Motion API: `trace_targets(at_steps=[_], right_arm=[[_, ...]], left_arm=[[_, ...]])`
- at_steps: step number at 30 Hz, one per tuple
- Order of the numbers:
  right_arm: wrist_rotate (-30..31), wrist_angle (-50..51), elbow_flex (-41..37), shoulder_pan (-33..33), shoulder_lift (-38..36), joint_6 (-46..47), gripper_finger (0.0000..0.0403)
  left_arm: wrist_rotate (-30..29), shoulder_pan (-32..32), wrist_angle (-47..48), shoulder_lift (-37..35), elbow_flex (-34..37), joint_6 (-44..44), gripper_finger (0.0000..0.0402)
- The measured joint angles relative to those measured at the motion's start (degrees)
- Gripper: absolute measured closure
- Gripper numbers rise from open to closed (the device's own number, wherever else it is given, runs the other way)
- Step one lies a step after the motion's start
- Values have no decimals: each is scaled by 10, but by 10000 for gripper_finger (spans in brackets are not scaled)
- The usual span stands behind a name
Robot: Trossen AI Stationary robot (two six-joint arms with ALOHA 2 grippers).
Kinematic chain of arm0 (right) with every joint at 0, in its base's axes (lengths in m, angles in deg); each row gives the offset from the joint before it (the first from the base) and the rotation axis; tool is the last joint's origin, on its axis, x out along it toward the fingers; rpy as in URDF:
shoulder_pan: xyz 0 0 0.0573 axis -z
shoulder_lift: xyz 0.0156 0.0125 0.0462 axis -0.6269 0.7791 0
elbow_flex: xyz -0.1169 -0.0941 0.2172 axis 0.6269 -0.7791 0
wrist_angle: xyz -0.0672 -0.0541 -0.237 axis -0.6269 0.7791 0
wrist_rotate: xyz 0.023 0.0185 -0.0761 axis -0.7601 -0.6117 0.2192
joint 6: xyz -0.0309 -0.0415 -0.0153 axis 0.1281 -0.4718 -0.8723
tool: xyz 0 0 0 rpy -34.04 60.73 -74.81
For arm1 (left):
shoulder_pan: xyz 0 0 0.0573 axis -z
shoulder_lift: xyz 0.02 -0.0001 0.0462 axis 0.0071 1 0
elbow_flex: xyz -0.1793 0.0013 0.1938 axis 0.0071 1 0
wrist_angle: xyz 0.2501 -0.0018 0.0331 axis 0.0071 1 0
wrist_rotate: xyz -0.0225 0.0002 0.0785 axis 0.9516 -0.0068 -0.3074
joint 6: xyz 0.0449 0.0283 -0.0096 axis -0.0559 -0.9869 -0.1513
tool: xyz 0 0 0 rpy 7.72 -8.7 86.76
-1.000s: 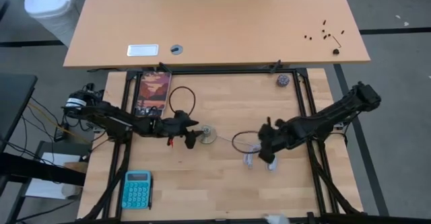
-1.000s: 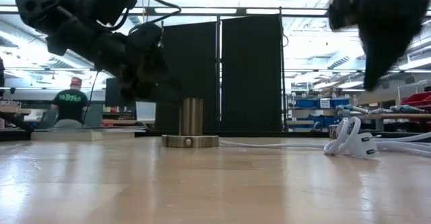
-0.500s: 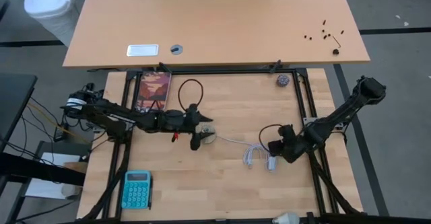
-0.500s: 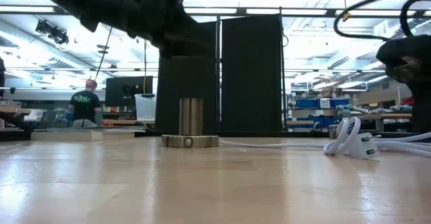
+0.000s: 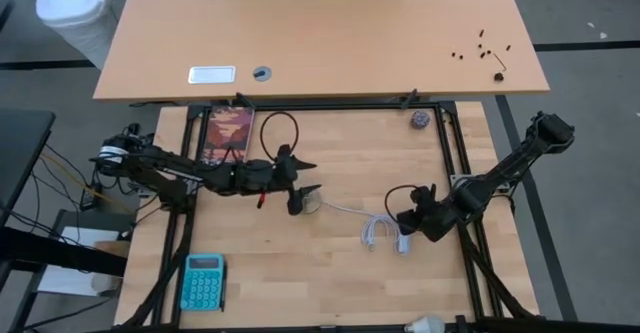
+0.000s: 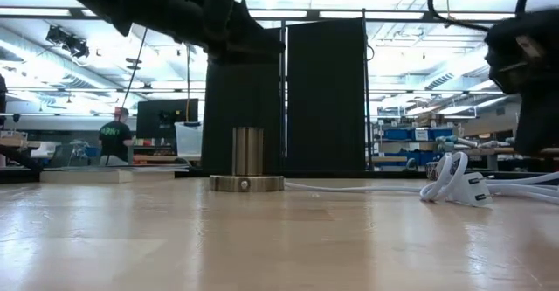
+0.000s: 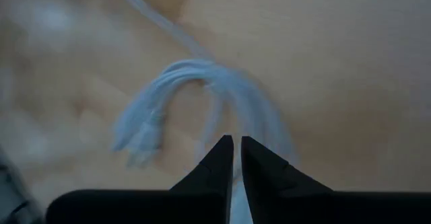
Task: Screw lightbulb
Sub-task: Insert the lightbulb into the desk lamp
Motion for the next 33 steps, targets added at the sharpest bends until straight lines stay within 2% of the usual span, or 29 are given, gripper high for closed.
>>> trace_targets(at_steps=[5,11,16,20,24,27,33], right_arm=[[2,-9,31,2,2,-38,361],[-2,41,116,8,11,-102,375],[-61,86,206,7,46,-165,379],[-114,131,287,-3,88,-256,380],[-140,156,353,-35,126,-337,380],[-150,175,386,-74,151,-356,380],[-158,158,415,-165,192,-288,377]], left_arm=[[5,11,57,-1,-60,-43,124],[112,22,176,10,-164,-14,124],[181,45,242,38,-241,25,124],[190,75,252,69,-285,24,124],[194,99,247,104,-316,24,124],[194,110,245,135,-335,24,124],[203,114,248,193,-373,55,124]])
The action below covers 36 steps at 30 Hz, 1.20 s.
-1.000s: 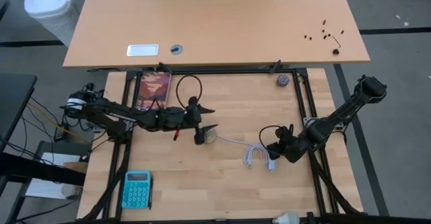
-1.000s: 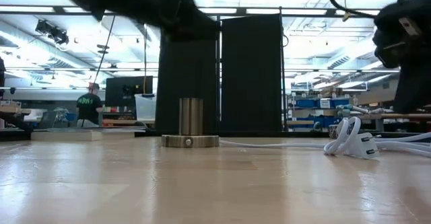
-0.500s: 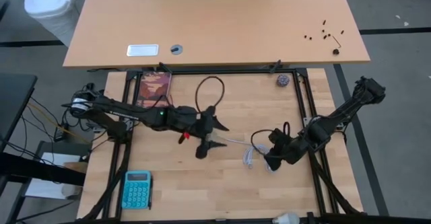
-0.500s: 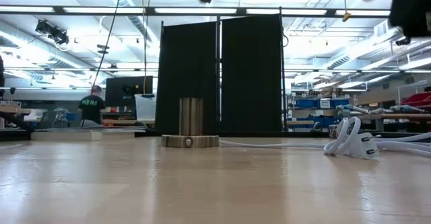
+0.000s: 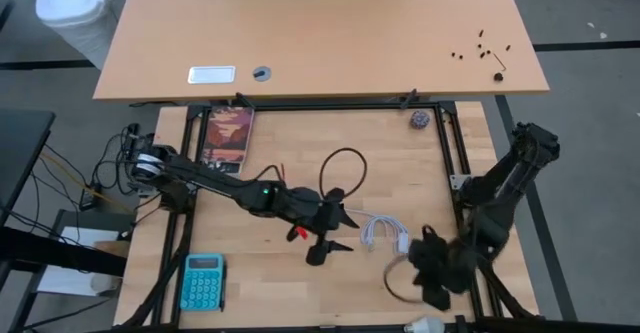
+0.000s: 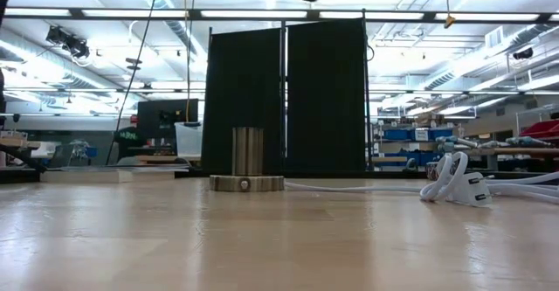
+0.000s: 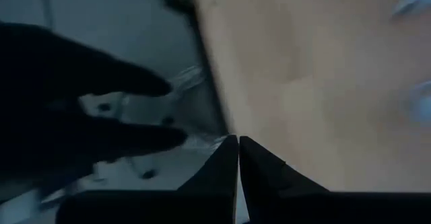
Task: Screw lightbulb
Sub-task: Insert the lightbulb into the desk lamp
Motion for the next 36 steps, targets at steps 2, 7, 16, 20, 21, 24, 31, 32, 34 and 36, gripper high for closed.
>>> trace_targets(at_steps=[2,7,16,20,21,24,31,32,34,36], right_arm=[[0,-13,7,-24,10,34,373],[-15,-45,19,-54,43,75,359],[-118,-53,68,-51,94,74,360],[-126,-82,88,-53,103,56,372],[-128,-90,89,-53,107,57,376],[-131,-115,89,-52,116,63,386],[-133,-159,89,-54,148,61,394],[-133,-168,89,-54,153,56,392],[-133,-179,89,-53,165,46,388],[-133,-189,89,-53,176,41,382]], left_arm=[[0,0,-1,15,-13,0,124],[4,0,-5,28,-31,-2,124],[65,1,-5,28,-32,-3,124],[70,8,-4,28,-32,-9,124],[70,10,-7,28,-32,-15,124],[70,12,-6,28,-32,-16,124],[66,14,-5,28,-32,-14,124],[66,14,-5,28,-31,-13,124],[63,14,-5,28,-31,-12,124],[56,14,-5,28,-31,-12,124]])
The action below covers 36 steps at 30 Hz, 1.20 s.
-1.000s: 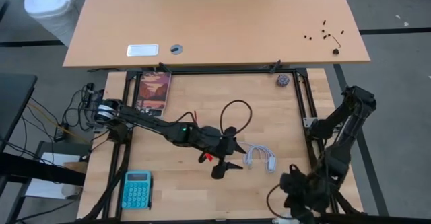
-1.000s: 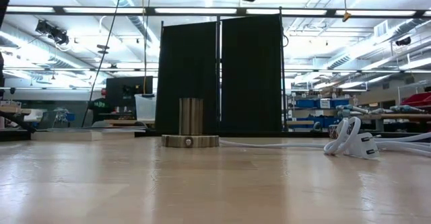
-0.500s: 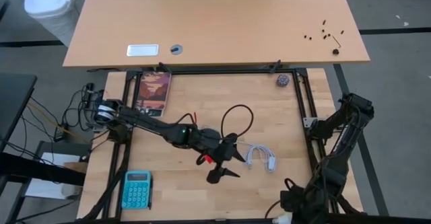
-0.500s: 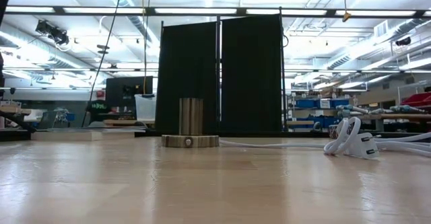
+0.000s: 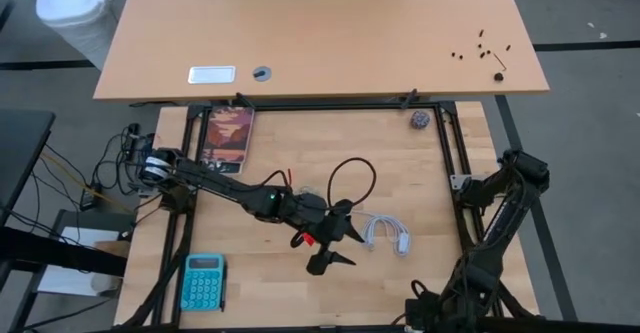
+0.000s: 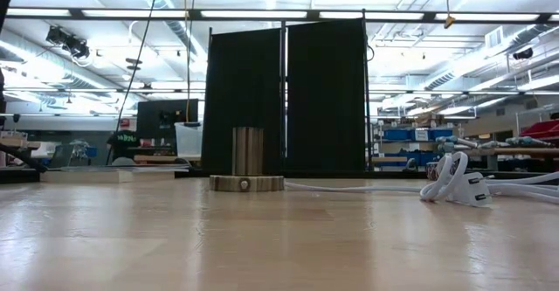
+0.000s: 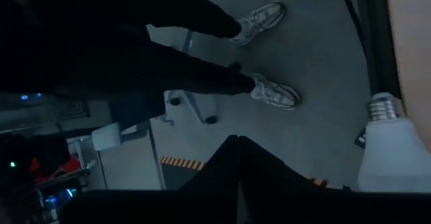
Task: Screw lightbulb
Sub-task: Insert the lightbulb into the desk lamp
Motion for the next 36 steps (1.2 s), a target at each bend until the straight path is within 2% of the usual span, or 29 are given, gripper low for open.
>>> trace_targets(at_steps=[12,27,32,36], right_arm=[[-13,-78,0,3,8,-27,376],[-38,-75,0,-12,8,-17,394],[-52,-66,-1,-15,31,3,396],[-59,-66,-1,-25,52,1,396]], left_arm=[[-16,1,2,0,0,13,124],[-57,1,2,4,0,12,124],[-92,-1,1,4,0,11,124],[-95,-1,2,4,0,11,124]])
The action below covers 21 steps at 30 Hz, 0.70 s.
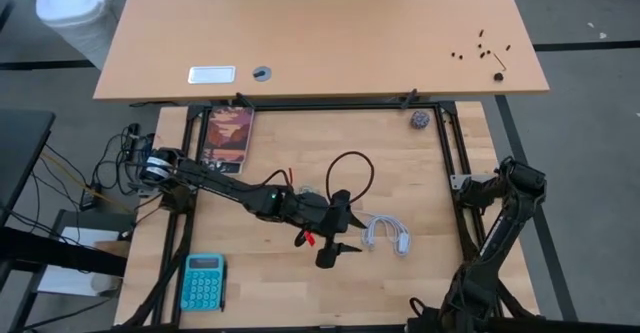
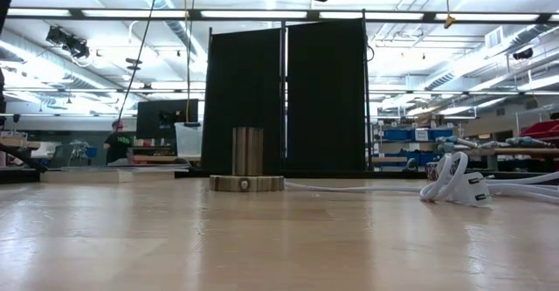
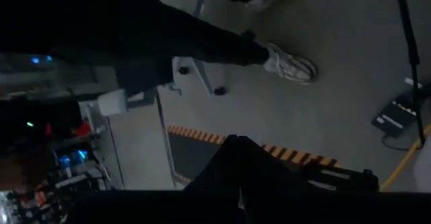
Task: Screw lightbulb
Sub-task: Insert the lightbulb into the desk lamp
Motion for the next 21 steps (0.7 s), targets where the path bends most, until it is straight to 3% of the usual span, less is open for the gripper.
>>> trace_targets(at_steps=[17,21], right_arm=[[8,21,0,-13,58,-39,402],[12,39,0,-13,61,-56,402]], left_arm=[[1,-2,12,0,0,2,124],[24,-2,15,0,0,12,124]])
